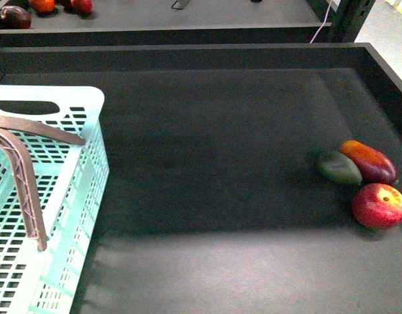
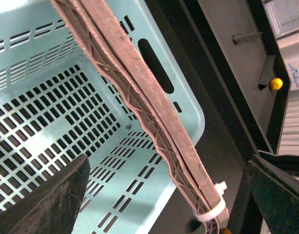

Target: Pick apple with right arm and hold basket with left

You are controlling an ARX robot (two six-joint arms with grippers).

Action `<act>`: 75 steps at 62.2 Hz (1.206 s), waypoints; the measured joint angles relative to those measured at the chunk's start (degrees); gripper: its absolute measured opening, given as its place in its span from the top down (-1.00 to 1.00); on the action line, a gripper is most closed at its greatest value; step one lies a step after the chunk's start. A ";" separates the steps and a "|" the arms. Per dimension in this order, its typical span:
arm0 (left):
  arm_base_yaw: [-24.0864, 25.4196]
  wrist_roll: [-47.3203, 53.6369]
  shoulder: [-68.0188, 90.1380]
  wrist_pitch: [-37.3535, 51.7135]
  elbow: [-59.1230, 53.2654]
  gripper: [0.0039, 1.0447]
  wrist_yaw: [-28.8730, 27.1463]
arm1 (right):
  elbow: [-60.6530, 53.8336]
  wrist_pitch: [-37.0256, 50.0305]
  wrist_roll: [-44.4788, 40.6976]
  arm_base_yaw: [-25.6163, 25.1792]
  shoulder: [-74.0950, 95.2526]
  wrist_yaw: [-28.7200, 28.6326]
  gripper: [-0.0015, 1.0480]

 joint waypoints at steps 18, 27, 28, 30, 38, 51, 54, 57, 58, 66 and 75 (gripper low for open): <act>-1.29 -12.76 19.78 13.33 5.09 -0.87 -2.91 | 0.00 0.00 0.00 0.00 0.00 0.00 -0.83; -1.86 -16.02 27.30 16.48 8.87 -0.87 -2.97 | 0.00 0.00 0.00 0.00 0.00 0.00 -0.83; -1.86 -16.33 28.28 16.74 9.38 -0.87 -3.08 | 0.00 0.00 0.00 0.00 0.00 0.00 -0.83; -1.90 -16.76 29.68 16.76 10.12 -0.87 -3.43 | 0.00 0.00 0.00 0.00 0.00 0.00 -0.83; -1.97 -17.09 34.05 16.90 11.96 -0.87 -5.01 | 0.00 0.00 0.00 0.00 0.00 0.00 -0.83; -2.19 -17.27 35.21 16.04 12.83 -0.50 -5.60 | 0.00 0.00 0.00 0.00 0.00 0.00 -0.83; -2.51 -17.49 35.08 15.85 12.83 -0.32 -5.42 | 0.00 0.00 0.00 0.00 0.00 0.00 -0.83; -2.97 -17.79 34.49 15.45 12.83 -0.11 -4.76 | 0.00 0.00 0.00 0.00 0.00 0.00 -0.83; -3.17 -17.88 34.23 15.23 12.83 -0.05 -4.76 | 0.00 0.00 0.00 0.00 0.00 0.00 -0.83; -3.93 -18.58 32.85 13.55 12.83 0.40 -4.76 | 0.00 0.00 0.00 0.00 0.00 0.00 -0.83; -4.96 -21.03 31.39 11.41 12.83 0.70 -4.52 | 0.00 0.00 0.00 0.00 0.00 0.00 -0.83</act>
